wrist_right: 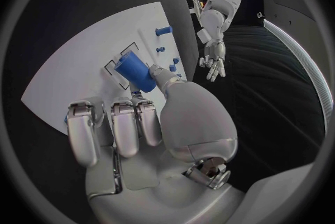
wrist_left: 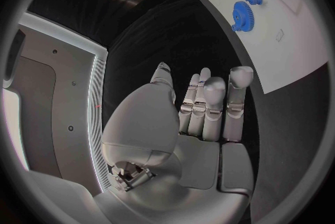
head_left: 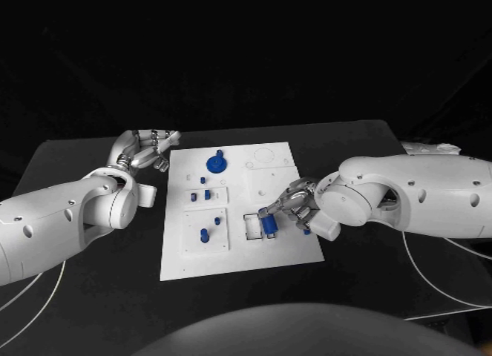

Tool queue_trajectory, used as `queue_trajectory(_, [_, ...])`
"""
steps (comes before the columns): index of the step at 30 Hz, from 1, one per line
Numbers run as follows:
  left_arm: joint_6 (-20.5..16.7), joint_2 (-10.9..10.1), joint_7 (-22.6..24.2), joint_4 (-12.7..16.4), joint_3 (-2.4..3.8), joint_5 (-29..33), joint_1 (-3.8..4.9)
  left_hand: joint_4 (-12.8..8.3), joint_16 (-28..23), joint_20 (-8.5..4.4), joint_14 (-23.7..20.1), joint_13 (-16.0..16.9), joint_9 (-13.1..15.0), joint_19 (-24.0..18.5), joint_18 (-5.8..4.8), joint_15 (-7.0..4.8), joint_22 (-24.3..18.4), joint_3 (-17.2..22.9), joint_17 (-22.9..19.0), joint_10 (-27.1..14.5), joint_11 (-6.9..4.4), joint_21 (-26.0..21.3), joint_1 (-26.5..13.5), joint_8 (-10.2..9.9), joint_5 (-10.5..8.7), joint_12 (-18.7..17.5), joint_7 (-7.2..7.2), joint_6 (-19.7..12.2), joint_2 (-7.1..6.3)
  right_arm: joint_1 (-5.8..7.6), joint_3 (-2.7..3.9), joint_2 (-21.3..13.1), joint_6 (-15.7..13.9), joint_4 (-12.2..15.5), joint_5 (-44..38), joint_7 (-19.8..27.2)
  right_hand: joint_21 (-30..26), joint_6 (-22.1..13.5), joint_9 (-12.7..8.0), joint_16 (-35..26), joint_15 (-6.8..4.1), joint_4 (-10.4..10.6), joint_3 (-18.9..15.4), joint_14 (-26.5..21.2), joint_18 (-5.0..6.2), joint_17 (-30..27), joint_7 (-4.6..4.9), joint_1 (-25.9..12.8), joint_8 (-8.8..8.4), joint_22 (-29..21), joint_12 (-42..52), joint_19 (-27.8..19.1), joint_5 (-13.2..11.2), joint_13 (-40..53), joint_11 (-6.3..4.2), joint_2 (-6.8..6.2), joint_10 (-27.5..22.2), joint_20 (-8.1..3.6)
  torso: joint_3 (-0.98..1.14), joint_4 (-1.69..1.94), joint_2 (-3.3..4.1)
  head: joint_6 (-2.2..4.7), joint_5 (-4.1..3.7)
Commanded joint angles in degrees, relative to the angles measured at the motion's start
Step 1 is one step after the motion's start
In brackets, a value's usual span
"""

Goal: Assemble the parts on the task board

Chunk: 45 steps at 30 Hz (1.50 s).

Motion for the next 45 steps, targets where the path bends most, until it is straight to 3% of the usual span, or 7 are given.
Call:
queue_trajectory(1, [1.0,0.2,0.3,0.1,0.04,-0.2,0.03,0.0,-0.3,0.10,-0.3,0.1,0.0,-0.3,0.64,-0.11,0.0,-0.3,-0.1,0.0,-0.30,-0.2,0.1,0.4,0.23,0.1,-0.11,-0.3,0.50,-0.15,0.01,0.8,1.8,-0.8,1.4,0.8,0.3,7.6,0.1,0.2,-0.42,0.1,-0.3,6.0,-0.39,15.1,-4.38,-0.7,-0.22,15.1,0.2,6.1,-0.2,15.1,-0.31,0.01,6.1,-0.43,0.03,0.03,0.04,0.00,0.23])
queue_trajectory(9, [0.9,0.0,0.3,0.1,0.03,-0.2,0.03,0.0,-0.3,0.10,-0.3,0.1,0.0,-0.3,0.64,-0.11,0.0,-0.3,-0.1,0.0,-0.30,-0.2,0.1,0.4,0.23,0.1,-0.11,-0.3,0.50,-0.46,0.01,2.1,3.2,-1.8,1.4,-0.5,0.3,7.7,0.1,0.2,-0.43,0.2,-0.6,6.0,-0.39,15.1,-4.37,-0.9,-0.57,15.1,0.2,6.1,-0.7,15.1,-0.31,-0.06,6.1,-0.45,-0.01,-0.05,0.04,0.00,0.72])
queue_trajectory(22, [0.9,0.0,0.3,0.2,0.03,-0.2,0.03,0.0,-0.3,0.10,-0.3,0.1,0.0,-0.3,0.64,-0.11,0.0,-0.3,-0.1,0.0,-0.30,-0.2,0.2,0.4,0.28,0.1,-0.11,-0.4,0.57,-0.66,0.01,2.7,2.8,-1.7,0.7,-2.2,0.3,7.9,0.0,0.2,-0.40,0.6,-1.4,6.0,-0.39,15.1,-4.27,-1.2,-1.56,15.1,0.2,6.1,-2.2,15.1,-0.24,-0.30,6.1,-0.45,-0.03,-0.01,0.01,0.00,0.63])
queue_trajectory(34, [1.0,-0.1,0.3,0.3,0.03,-0.2,0.03,0.0,-0.3,0.10,-0.3,0.1,0.0,-0.3,0.64,-0.11,0.0,-0.3,-0.1,0.0,-0.30,-0.2,0.2,0.4,0.28,0.1,-0.11,-0.4,0.57,-0.69,0.00,2.9,2.8,-1.6,0.6,-2.6,0.3,6.1,-0.5,0.2,0.05,1.2,-3.3,6.0,-0.39,15.1,-3.34,-1.8,-3.85,15.1,0.2,6.1,-3.5,15.1,0.50,-1.16,6.1,-0.16,-0.01,-0.03,-0.04,0.00,0.56])
queue_trajectory(45, [1.0,-0.1,0.3,0.3,0.03,-0.2,0.03,0.0,-0.3,0.10,-0.3,0.1,0.0,-0.3,0.64,-0.11,0.0,-0.3,-0.1,0.0,-0.30,-0.2,0.2,0.4,0.28,0.1,-0.11,-0.4,0.57,-0.75,0.00,3.2,2.6,-1.9,0.0,-2.7,0.3,5.5,-0.6,0.2,0.29,1.1,-3.7,6.0,-0.39,15.1,-3.06,-1.7,-4.24,15.1,0.2,6.1,-3.8,15.1,0.75,-1.29,6.1,0.03,0.00,0.00,-0.01,0.00,0.56])
